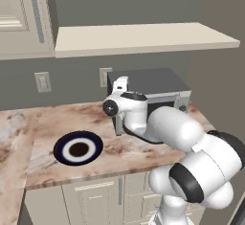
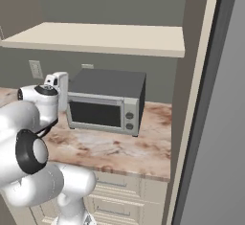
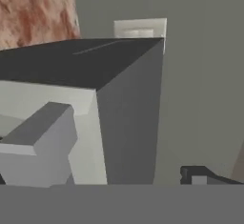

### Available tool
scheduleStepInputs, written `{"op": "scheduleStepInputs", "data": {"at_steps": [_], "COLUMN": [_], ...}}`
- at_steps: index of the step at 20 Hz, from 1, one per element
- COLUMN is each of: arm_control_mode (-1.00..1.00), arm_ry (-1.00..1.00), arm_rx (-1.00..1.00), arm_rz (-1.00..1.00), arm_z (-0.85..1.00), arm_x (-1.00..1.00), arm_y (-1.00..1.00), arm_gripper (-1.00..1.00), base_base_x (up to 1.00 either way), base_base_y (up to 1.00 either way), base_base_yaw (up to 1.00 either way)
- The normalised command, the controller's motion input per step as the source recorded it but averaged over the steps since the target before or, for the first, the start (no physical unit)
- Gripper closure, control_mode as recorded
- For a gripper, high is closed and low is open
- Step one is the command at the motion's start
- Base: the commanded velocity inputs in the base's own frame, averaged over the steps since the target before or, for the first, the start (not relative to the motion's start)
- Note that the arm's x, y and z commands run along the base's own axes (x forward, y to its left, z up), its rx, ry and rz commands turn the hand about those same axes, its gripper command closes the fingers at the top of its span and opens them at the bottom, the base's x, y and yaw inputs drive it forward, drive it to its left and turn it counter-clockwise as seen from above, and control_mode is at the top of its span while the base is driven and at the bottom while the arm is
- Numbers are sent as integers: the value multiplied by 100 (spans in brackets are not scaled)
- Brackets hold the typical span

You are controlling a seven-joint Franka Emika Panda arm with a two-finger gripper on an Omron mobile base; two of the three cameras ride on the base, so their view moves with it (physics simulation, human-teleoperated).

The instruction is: Pull the toaster oven rack outwards. Pick up the baguette from the plate and place it on the toaster oven rack. Close the toaster oven door fully and set the temperature to the lowest setting.

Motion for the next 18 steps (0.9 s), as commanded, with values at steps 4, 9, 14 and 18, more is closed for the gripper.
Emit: {"op": "scheduleStepInputs", "data": {"at_steps": [4,9,14,18], "arm_control_mode": [-100,-100,-100,-100], "arm_ry": [9,20,40,41], "arm_rx": [0,0,5,5], "arm_rz": [6,2,-10,-15], "arm_z": [-1,0,0,0], "arm_x": [18,7,-1,0], "arm_y": [26,45,72,80], "arm_gripper": [-100,-100,-100,-100], "base_base_x": [0,0,0,0], "base_base_y": [0,0,0,0], "base_base_yaw": [0,0,0,0]}}
